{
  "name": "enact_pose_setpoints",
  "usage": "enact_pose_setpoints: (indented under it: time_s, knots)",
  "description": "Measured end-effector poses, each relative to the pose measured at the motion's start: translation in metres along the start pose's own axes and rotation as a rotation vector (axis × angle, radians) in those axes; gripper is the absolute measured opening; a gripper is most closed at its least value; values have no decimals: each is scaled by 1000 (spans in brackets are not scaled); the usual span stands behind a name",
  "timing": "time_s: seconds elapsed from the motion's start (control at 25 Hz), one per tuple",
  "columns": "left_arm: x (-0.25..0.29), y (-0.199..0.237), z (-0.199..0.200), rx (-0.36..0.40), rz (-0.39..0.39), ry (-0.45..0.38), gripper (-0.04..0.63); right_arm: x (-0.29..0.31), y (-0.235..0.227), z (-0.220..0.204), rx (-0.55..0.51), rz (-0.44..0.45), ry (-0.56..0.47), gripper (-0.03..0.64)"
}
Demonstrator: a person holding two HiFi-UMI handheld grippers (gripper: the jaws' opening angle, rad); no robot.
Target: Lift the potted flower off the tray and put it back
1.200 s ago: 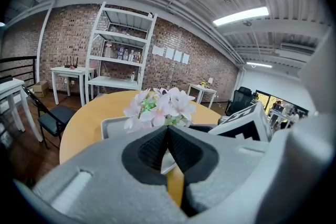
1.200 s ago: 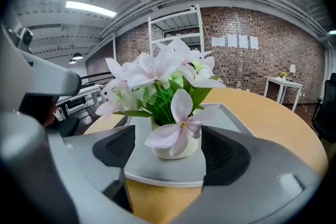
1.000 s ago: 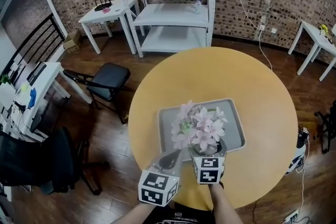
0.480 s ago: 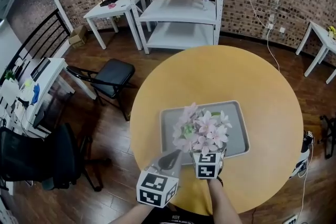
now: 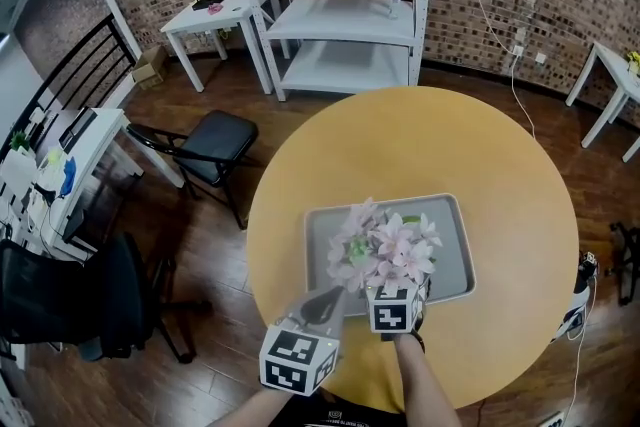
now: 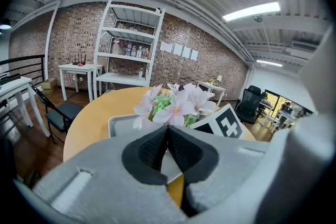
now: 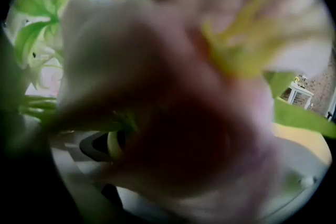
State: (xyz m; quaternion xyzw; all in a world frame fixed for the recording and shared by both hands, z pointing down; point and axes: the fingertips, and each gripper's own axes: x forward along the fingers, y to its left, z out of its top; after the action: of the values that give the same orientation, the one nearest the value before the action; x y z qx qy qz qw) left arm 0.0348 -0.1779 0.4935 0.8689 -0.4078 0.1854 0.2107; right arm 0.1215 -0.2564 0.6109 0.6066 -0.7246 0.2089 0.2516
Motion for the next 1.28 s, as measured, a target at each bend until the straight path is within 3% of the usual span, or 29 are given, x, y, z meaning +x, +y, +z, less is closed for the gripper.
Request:
enact_pose_setpoints:
  time_s: [0.24,0.72,1.28]
  knots:
    - [-5,4,1,-5,10,-5,3,3,-3,-3,-32,-23,24,531]
    - [-16,17,3,-12,30,-32,3,-10,-2,2,-19,-9,-23,537]
    - [-31,17,3,29,14,-65,3,-125,5,34,-2,-39,-117,538]
